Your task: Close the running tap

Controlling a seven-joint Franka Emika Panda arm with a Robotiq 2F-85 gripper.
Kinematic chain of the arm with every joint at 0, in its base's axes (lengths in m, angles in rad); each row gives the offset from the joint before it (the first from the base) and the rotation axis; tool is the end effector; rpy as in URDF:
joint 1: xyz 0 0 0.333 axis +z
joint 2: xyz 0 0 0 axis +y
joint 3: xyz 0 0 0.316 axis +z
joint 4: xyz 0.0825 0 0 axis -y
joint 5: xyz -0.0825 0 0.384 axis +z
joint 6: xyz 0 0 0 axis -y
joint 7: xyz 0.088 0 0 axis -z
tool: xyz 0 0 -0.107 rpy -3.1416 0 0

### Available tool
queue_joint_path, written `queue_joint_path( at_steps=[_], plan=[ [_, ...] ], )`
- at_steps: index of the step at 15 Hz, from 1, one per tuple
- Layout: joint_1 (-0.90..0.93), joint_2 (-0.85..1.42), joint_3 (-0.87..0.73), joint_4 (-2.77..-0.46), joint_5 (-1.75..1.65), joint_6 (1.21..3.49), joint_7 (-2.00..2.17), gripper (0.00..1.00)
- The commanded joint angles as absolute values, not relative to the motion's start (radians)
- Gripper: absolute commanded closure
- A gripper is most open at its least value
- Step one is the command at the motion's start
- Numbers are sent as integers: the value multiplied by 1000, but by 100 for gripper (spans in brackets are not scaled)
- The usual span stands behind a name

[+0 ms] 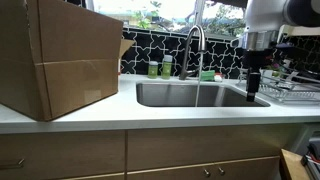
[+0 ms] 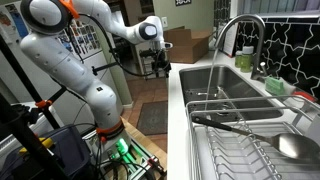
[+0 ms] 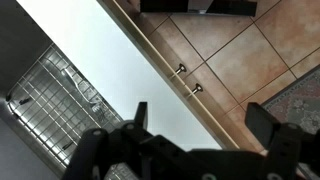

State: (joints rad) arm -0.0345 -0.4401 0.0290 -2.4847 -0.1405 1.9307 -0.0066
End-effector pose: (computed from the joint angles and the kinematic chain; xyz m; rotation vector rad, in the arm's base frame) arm 0.3949 -0.0117 0.4366 2.9955 0.0820 -0.1732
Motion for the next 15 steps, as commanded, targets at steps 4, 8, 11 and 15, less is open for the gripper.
queue_joint_path(
  at_steps=[4,8,11,15],
  plan=[
    [-25,-440,21,-2483,-144,1928,-3,0],
    [-58,-409,-14,-2432,-126,1924,14,0],
    [-120,-424,-95,-2372,-116,1896,16,0],
    [-225,-445,-209,-2325,-137,1920,11,0]
  ],
)
